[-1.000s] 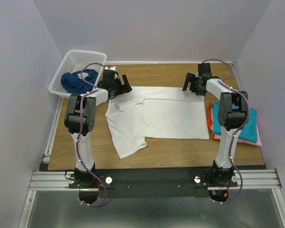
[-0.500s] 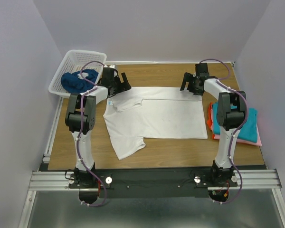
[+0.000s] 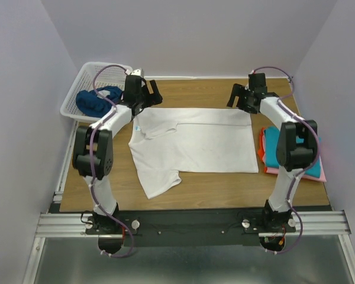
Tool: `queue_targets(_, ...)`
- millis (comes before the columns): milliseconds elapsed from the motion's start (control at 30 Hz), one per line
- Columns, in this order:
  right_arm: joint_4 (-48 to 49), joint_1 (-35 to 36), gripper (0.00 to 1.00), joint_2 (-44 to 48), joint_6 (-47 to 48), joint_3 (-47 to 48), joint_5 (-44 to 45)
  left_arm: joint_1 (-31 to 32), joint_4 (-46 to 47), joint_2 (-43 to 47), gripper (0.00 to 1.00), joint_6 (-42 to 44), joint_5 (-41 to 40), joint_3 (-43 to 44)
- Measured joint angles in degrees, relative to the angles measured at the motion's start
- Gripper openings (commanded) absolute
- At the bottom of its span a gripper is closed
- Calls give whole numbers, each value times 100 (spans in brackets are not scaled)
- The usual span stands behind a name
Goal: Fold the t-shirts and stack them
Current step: Fold the tshirt
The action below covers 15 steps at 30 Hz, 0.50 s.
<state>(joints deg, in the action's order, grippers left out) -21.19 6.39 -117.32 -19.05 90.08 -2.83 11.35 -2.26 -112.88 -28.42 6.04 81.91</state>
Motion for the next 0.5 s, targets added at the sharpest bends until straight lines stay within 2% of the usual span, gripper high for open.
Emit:
queue_targets(133,50,4,100,1366,-92,-826,76,496,140,1495,98,48,-420,-822)
queue_targets(267,197,4,100,2747,-258,-1910,249,1355,295,3154,98,-131,-726,-2275)
queue_targets(367,160,4,100,3289,-385,-2516,337,1906,125,3899,98,-437,-940,-3213)
queue_targets(500,103,4,100,3574,-472,-3176,365,2767,-625,4730,98,-1209,-1303,-4264)
